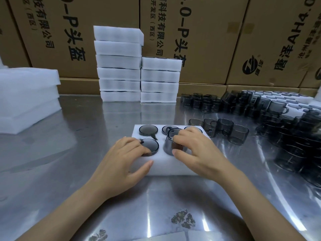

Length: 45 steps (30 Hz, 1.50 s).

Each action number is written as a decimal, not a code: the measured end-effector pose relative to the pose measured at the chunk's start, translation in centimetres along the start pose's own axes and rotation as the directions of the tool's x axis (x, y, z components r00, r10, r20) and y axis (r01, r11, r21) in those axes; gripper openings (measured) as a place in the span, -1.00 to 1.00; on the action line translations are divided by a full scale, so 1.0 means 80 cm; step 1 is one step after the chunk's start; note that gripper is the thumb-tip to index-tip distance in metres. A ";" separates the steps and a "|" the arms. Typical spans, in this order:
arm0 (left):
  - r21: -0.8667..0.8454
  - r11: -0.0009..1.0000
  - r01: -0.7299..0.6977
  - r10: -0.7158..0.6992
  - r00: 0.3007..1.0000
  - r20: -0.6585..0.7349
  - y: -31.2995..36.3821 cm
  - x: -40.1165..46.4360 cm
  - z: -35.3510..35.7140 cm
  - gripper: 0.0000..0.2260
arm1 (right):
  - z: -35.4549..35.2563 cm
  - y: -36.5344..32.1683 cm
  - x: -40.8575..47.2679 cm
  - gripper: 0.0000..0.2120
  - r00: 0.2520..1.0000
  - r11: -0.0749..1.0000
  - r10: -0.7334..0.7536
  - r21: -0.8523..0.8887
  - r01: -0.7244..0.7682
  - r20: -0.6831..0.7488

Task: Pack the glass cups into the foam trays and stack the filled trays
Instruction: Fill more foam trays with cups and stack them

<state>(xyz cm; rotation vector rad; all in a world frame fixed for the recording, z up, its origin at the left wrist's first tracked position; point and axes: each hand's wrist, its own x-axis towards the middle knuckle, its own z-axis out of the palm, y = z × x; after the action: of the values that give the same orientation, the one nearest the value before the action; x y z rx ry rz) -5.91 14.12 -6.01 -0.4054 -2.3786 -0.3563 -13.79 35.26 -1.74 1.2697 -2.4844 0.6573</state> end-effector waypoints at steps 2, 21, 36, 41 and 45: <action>-0.001 1.000 0.005 -0.005 1.000 0.002 0.000 0.000 0.000 -0.72 | -0.001 0.001 0.000 -0.76 0.999 1.000 0.021 0.010 -0.021 0.031; -0.007 0.993 -0.117 0.117 0.990 0.077 0.038 0.022 0.003 -0.42 | 0.003 0.004 -0.009 -0.42 0.994 0.970 0.110 0.219 -0.105 -0.013; 0.229 0.962 -0.147 0.121 0.985 0.125 0.047 0.021 0.020 -0.47 | 0.016 0.002 -0.008 -0.57 0.979 0.985 0.157 -0.088 -0.146 0.129; 0.263 0.949 -0.173 0.141 0.981 0.137 0.045 0.016 0.024 -0.49 | -0.003 0.046 0.024 -0.71 0.883 0.785 0.454 0.522 -0.333 -0.120; 0.253 0.949 -0.190 0.157 0.977 0.146 0.044 0.017 0.021 -0.51 | -0.008 0.123 0.035 -0.58 0.756 0.798 0.599 0.270 -0.539 -0.264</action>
<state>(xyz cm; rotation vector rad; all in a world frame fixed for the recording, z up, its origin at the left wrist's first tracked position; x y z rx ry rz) -6.52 18.19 -5.83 -0.5187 -2.4454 0.0721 -23.42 38.71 -2.63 0.3444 -2.5373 1.1533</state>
